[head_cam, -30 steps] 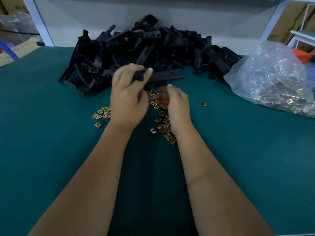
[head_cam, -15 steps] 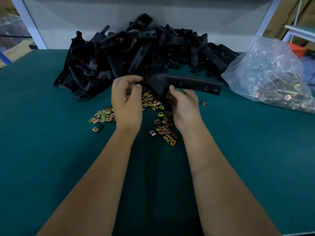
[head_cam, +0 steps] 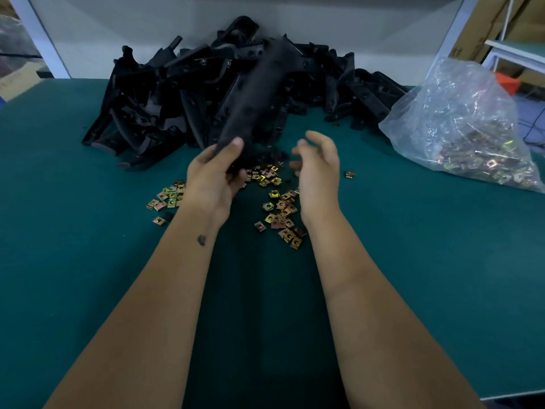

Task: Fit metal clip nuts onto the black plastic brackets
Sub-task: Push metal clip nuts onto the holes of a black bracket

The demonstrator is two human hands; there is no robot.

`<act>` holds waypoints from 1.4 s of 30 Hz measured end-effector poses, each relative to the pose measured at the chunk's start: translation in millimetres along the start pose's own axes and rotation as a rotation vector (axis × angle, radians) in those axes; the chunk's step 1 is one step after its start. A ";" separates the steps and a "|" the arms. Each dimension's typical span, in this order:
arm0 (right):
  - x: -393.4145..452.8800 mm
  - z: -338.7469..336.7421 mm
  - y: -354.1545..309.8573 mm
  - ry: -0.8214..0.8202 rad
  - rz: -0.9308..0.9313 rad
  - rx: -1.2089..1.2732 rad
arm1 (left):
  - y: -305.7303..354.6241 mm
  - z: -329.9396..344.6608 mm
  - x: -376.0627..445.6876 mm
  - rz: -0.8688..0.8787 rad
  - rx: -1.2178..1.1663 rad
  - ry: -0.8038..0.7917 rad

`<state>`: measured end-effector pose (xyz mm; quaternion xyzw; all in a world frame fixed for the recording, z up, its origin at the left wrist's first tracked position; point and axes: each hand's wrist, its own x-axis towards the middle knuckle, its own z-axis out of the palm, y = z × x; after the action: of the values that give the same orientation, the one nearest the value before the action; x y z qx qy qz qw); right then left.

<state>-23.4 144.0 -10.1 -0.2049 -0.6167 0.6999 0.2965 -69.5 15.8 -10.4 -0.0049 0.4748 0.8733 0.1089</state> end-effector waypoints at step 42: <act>-7.9 0.6 -1.1 -0.171 -0.050 0.070 | -16.4 16.7 -7.0 -0.084 -0.357 -0.005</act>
<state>-17.8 138.4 -9.5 -0.1185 -0.6200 0.7282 0.2670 -57.9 37.0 -14.0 -0.0417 0.3111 0.9385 0.1438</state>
